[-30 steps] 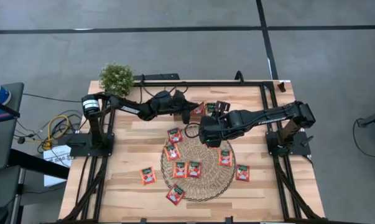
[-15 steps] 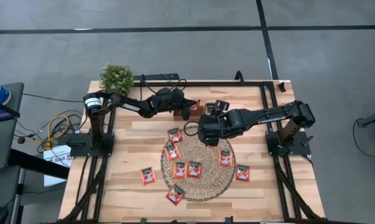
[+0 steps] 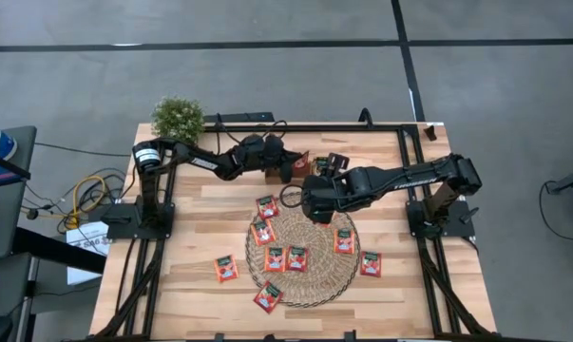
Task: Pick & Place Tea
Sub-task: Put the red tea bag into the middle section of the wooden organizer
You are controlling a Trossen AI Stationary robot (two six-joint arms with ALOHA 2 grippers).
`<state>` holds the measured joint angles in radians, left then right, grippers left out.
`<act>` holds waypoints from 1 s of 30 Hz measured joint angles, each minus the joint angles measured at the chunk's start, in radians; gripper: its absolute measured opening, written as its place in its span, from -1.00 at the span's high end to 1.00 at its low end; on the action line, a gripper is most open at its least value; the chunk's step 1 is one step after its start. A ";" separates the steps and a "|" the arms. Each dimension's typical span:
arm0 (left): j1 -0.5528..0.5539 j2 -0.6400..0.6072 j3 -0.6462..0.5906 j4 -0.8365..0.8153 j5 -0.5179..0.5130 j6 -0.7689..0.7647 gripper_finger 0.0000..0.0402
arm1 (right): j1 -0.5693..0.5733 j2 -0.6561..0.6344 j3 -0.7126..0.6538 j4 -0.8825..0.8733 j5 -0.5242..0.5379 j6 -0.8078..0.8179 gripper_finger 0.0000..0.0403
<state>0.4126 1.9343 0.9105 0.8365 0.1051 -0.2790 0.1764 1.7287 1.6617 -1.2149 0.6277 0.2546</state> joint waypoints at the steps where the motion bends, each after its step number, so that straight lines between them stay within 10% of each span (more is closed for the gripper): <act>1: 0.000 0.000 0.009 -0.009 0.000 0.006 1.00 | 0.000 0.000 0.000 0.004 0.000 0.000 0.40; 30: 0.000 -0.002 0.057 -0.155 -0.038 -0.048 1.00 | 0.000 0.000 0.001 0.023 -0.002 0.000 0.40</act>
<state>0.4126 1.9327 0.9676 0.6819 0.0670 -0.3267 0.1764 1.7290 1.6623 -1.1923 0.6262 0.2546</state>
